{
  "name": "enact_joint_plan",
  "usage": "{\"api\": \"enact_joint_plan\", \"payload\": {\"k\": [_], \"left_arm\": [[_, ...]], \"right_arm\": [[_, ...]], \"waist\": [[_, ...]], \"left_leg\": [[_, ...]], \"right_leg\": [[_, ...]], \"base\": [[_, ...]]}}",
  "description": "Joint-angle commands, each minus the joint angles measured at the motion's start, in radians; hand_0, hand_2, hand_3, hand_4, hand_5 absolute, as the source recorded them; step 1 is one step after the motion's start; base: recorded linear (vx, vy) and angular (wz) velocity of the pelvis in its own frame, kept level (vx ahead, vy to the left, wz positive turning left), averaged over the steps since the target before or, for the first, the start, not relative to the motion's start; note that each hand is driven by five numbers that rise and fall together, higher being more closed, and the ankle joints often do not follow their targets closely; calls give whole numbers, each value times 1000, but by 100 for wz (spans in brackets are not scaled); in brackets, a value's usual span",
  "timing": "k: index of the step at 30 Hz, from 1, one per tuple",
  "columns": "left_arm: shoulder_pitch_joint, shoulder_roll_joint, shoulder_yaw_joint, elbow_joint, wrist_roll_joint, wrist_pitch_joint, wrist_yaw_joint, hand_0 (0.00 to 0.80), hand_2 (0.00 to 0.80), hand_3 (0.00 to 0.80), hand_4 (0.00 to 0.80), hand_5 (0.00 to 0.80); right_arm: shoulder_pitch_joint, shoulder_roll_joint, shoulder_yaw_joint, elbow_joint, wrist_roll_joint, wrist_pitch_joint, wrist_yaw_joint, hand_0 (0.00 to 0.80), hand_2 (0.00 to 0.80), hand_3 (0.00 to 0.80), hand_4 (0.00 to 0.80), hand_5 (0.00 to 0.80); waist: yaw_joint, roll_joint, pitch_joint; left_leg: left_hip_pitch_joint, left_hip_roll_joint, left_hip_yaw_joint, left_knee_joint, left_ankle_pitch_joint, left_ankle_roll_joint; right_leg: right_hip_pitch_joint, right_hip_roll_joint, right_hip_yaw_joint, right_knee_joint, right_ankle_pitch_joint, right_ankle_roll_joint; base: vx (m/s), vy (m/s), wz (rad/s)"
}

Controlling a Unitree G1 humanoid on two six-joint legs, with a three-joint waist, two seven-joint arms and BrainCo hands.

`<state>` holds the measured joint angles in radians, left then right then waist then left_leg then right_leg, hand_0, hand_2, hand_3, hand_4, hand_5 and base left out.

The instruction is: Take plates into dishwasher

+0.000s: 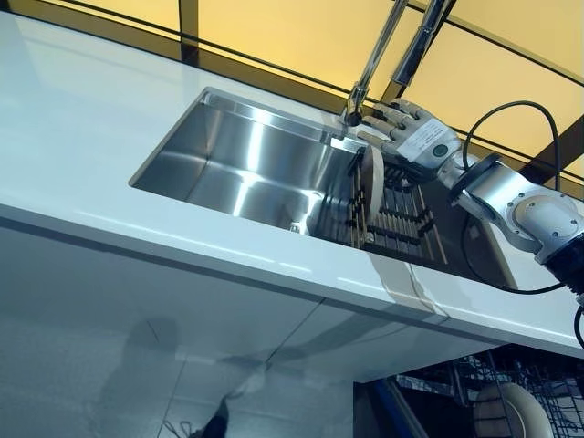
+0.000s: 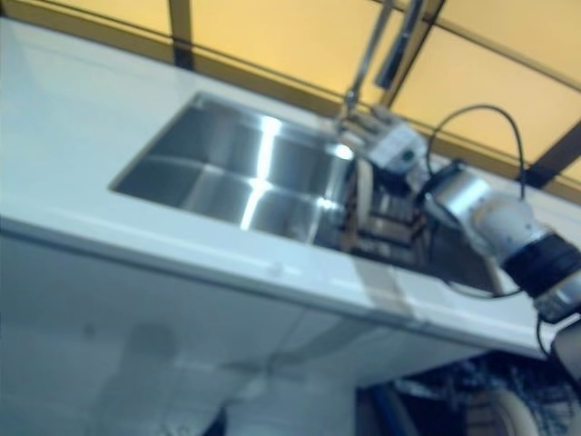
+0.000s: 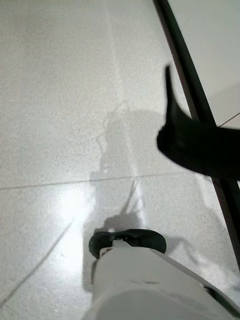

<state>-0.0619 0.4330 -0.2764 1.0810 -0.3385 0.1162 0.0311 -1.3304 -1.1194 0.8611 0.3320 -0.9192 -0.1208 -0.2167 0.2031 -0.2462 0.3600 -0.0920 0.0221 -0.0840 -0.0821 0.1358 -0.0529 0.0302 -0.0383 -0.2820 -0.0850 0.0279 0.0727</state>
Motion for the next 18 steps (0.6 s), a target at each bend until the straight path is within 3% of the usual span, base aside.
{"api": "enact_joint_plan", "payload": {"k": [1, 18], "left_arm": [[38, -2, 7, 14, -4, -6, 24, 0, 0, 0, 0, 0], [25, -12, -15, -33, -56, -80, 12, 0, 0, 0, 0, 0]], "right_arm": [[-2, -51, -26, -20, -47, 1, 10, 0, 0, 0, 0, 0], [-23, -49, 5, 8, -97, 34, 23, 0, 0, 0, 0, 0]], "waist": [[-12, -8, -42], [-5, 38, 43]], "left_leg": [[44, -52, 58, -5, -125, 70], [-24, -59, 51, -5, -97, 63]], "right_leg": [[-48, 11, 2, -2, 66, 55], [-101, 5, -11, -2, 70, 47]], "base": [[0, 0, 0], [-5, -7, 0]]}}
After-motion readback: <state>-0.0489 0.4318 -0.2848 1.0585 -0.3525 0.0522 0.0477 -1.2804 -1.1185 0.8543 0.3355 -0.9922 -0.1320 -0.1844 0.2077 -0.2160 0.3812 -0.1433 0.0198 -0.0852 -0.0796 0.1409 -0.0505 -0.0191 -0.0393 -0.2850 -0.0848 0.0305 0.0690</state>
